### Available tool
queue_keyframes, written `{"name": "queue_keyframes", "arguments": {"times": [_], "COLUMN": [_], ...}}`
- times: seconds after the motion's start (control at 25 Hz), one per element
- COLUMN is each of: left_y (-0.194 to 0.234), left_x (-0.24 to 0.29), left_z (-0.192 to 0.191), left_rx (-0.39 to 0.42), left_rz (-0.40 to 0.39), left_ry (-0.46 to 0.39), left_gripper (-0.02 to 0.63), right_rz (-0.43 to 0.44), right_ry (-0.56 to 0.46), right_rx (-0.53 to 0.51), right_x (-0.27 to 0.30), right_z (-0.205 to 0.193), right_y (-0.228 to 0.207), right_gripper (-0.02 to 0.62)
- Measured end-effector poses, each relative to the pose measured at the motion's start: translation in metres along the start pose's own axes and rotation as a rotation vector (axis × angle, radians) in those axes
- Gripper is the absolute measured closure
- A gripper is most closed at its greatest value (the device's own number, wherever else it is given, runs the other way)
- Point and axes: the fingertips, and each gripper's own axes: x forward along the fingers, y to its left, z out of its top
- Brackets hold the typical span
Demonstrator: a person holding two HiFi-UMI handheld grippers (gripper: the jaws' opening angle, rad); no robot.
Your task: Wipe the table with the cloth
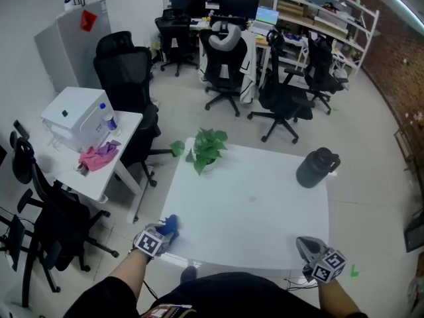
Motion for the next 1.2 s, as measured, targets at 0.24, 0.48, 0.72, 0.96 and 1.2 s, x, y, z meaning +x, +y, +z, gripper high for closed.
{"name": "queue_keyframes", "arguments": {"times": [0.24,0.48,0.72,0.96,1.2], "left_y": [-0.020,-0.068,-0.134,-0.191,-0.211], "left_x": [0.002,0.029,0.069,0.125,0.197], "left_z": [0.115,0.201,0.249,0.262,0.251], "left_rx": [0.008,0.110,0.251,0.437,0.582], "left_rz": [-0.078,-0.156,-0.250,-0.307,-0.290], "left_ry": [-0.183,-0.214,-0.189,-0.098,0.051], "left_gripper": [0.515,0.517,0.517,0.517,0.517], "right_rz": [-0.016,-0.046,-0.060,-0.063,-0.071], "right_ry": [-0.042,-0.083,-0.108,-0.106,-0.089], "right_rx": [0.007,-0.013,-0.038,-0.025,0.035], "right_x": [-0.010,-0.011,-0.005,0.005,0.003], "right_z": [0.007,0.020,0.034,0.028,-0.002], "right_y": [-0.013,-0.037,-0.066,-0.088,-0.099], "right_gripper": [0.583,0.583,0.583,0.583,0.583]}}
